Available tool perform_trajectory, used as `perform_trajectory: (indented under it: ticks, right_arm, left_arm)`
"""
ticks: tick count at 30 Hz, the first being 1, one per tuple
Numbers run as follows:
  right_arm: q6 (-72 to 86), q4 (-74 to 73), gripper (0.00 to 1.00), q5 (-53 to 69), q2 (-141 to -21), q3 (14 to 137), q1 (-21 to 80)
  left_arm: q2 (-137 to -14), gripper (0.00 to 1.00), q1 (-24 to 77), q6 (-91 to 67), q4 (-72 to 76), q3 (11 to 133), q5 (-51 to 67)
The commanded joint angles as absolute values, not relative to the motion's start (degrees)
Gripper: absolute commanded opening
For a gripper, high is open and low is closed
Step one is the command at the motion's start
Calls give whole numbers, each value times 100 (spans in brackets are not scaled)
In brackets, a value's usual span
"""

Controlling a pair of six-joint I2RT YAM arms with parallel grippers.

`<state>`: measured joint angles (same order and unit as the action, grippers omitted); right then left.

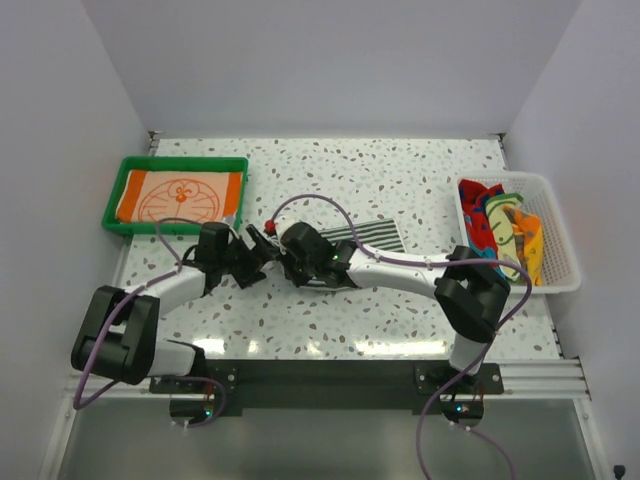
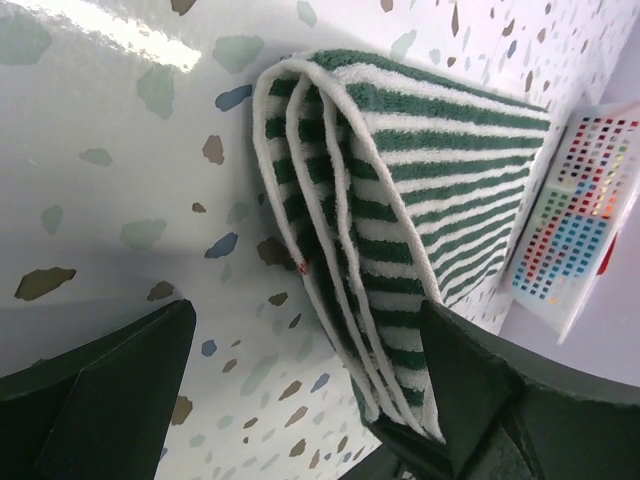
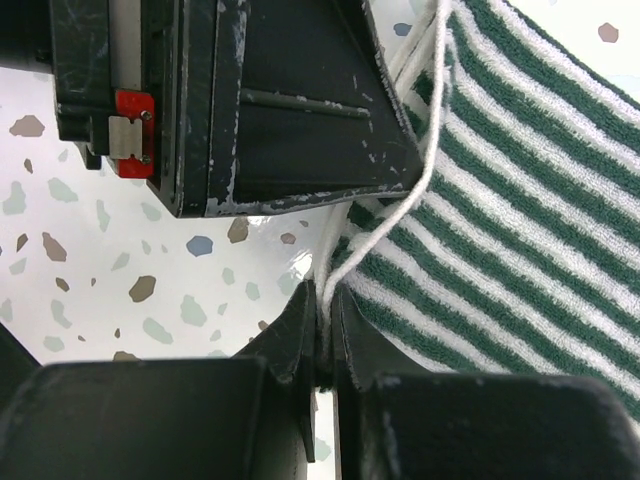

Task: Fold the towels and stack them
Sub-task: Neatly place the folded towel into the bin

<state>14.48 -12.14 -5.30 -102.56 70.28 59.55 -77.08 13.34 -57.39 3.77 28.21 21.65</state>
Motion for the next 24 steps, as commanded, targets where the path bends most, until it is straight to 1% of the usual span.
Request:
perform_trajectory:
  ticks: [1, 6, 9, 14, 18, 24]
  right_arm:
    - [1573, -879, 0, -439, -10028, 6987, 5941]
    - [1617, -826, 0, -413, -10046, 6935, 5924]
    - [1626, -800, 0, -387, -10063, 6908, 5924]
    - [1635, -774, 0, -360, -10090, 6882, 5924]
    - [1626, -773, 0, -360, -10064, 6873, 5924]
    - [1661, -686, 0, -308, -10037, 6864, 5915]
  left_arm:
    - [-7700, 100, 1389, -6266, 1397, 2672, 2311]
    - [-7191, 100, 1389, -6407, 1827, 2312, 2057]
    - [-7119, 100, 1389, -6468, 2029, 2171, 2013]
    - [-7347, 100, 1406, -6636, 2461, 2083, 2180]
    - [-7645, 100, 1485, -6557, 2215, 2232, 2109]
    - [-8111, 100, 1696, -6618, 2382, 2303, 1987]
